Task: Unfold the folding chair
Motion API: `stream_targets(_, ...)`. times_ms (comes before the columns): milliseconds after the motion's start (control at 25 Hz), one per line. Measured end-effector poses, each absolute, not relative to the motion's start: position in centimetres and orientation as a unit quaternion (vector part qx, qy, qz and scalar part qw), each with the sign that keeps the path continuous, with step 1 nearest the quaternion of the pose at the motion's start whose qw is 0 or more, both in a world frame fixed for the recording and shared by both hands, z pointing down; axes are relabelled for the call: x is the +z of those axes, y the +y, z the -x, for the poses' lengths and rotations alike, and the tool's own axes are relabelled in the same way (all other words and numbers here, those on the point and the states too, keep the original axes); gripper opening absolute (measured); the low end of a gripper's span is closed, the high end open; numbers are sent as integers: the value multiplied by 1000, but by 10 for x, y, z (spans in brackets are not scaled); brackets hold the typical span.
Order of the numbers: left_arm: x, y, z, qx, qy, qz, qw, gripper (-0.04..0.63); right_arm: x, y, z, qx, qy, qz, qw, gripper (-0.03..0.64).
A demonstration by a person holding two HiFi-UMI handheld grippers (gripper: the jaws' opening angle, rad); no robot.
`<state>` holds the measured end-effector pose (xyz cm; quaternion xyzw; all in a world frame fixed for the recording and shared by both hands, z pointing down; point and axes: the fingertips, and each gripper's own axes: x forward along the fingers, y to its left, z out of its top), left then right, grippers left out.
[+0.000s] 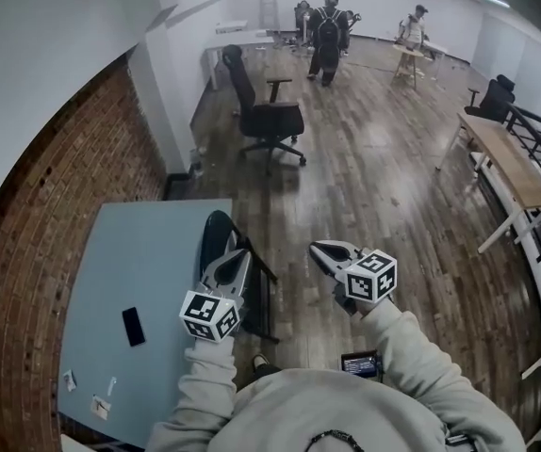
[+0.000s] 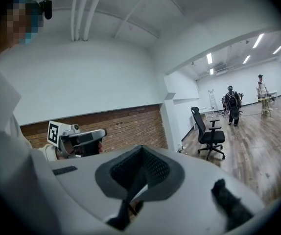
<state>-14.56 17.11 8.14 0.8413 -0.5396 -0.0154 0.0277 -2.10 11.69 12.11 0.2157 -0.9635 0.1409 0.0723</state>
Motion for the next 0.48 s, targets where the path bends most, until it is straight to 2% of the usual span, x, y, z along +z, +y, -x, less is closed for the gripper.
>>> stream_targets(280, 94, 84, 207, 15, -509, -861, 21, 6, 97, 22, 73, 130, -947, -294, 16, 7)
stream_targets(480, 64, 32, 208, -23, -501, -865, -1, 6, 71, -22, 68, 107, -933, -343, 3, 6)
